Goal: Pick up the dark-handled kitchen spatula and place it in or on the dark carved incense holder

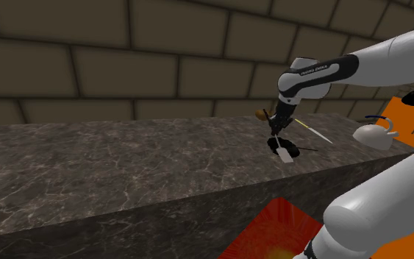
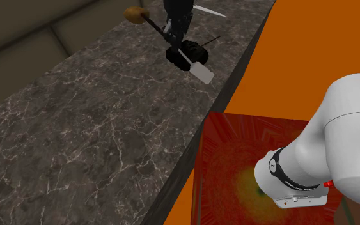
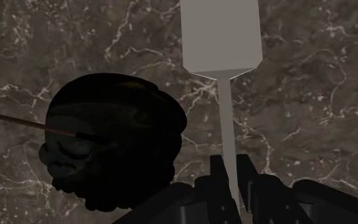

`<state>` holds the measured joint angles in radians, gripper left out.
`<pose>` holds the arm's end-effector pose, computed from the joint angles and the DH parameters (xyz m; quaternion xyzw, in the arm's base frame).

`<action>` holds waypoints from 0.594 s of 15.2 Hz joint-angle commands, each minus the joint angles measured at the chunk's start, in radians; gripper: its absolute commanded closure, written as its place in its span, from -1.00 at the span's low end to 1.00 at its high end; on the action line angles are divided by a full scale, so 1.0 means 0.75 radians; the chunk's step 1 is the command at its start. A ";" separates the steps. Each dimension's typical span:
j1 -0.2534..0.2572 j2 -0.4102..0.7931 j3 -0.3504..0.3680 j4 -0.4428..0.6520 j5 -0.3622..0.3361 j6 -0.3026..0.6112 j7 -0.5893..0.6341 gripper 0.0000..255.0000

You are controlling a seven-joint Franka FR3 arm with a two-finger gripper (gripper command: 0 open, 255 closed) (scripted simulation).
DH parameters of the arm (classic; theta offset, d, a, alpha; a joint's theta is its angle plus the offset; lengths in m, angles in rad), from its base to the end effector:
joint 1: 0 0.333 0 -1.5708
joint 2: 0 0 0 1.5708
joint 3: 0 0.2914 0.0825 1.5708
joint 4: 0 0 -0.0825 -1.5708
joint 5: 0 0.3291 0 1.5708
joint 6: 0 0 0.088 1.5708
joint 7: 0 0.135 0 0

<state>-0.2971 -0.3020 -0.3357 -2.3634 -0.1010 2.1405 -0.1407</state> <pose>0.3344 -0.2566 0.4184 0.9765 -0.2129 0.0325 0.0069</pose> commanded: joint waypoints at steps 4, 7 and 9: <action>-0.047 0.090 -0.116 0.114 0.018 -0.021 -0.181 1.00; -0.072 0.170 -0.186 0.205 0.051 -0.034 -0.298 1.00; -0.090 0.231 -0.230 0.273 0.083 -0.046 -0.379 1.00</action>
<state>-0.3577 -0.1511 -0.4909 -2.1806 -0.0501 2.1070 -0.3922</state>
